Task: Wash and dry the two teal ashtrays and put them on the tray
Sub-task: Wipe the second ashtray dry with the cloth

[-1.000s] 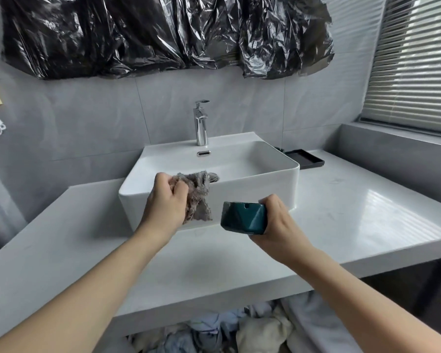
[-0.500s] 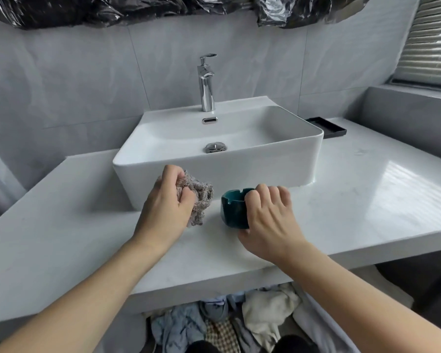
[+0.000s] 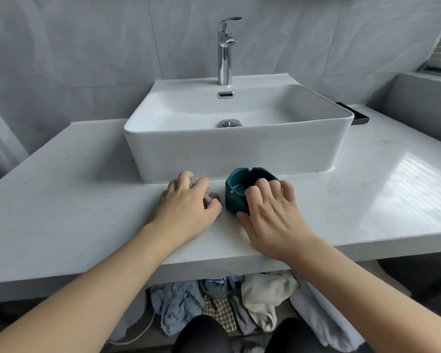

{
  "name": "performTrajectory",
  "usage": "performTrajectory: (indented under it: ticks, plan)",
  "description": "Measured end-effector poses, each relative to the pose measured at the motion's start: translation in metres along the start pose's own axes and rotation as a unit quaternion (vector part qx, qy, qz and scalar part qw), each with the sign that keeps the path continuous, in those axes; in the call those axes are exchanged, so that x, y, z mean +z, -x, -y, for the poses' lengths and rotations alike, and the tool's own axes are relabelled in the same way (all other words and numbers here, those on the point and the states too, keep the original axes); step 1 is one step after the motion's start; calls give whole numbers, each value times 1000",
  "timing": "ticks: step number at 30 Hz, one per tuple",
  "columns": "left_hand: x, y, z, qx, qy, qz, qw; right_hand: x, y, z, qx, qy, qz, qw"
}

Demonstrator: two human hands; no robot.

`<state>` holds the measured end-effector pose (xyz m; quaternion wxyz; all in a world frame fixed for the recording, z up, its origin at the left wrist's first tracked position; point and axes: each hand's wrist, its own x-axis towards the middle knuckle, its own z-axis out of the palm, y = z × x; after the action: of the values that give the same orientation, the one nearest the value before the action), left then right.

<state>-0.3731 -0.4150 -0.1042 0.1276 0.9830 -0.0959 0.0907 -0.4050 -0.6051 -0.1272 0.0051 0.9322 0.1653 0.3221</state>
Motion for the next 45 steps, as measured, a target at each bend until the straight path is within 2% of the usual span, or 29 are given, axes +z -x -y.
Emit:
performTrajectory:
  ticks: [3,5,7,8,9,11,13,14,15,18,26,29,34,40,45]
  plan:
    - [6,1,5,41,14,15,999,0,-3,-1,-9,-34,18,999]
    - [4,1,12,70,16,0,997,-6,-3,-15,-30,-113,42,992]
    - [0,1,16,90,69,-13,993,-13,-2,-38,-30,-218,72,973]
    - [-3,2,16,84,129,-19,988,-14,-1,-51,-17,-265,87,960]
    - [-5,3,13,62,209,-23,976,-15,-1,-62,1,-302,104,947]
    - [-6,1,4,-9,373,-46,927,-11,-1,-75,29,-340,151,928]
    - [-5,-2,-9,-80,485,-66,869,-3,-3,-76,27,-344,180,921]
    - [-3,-3,-14,-91,510,-70,852,0,-4,-76,18,-343,183,921]
    - [1,-3,-19,-85,505,-73,856,3,-5,-75,7,-342,182,922]
    - [13,2,-27,-47,408,-99,907,7,-7,-76,-15,-343,175,923]
    - [7,1,-22,4,325,-105,940,9,-8,-76,-16,-363,157,918]
    - [11,5,-13,0,335,-62,940,10,-7,-76,-13,-369,159,916]
    - [7,4,-10,0,353,-56,934,12,-7,-77,-13,-371,159,915]
    - [10,17,-23,44,309,-145,939,12,-8,-77,-12,-367,165,915]
    - [13,21,-30,54,214,-167,961,10,-7,-75,0,-357,163,920]
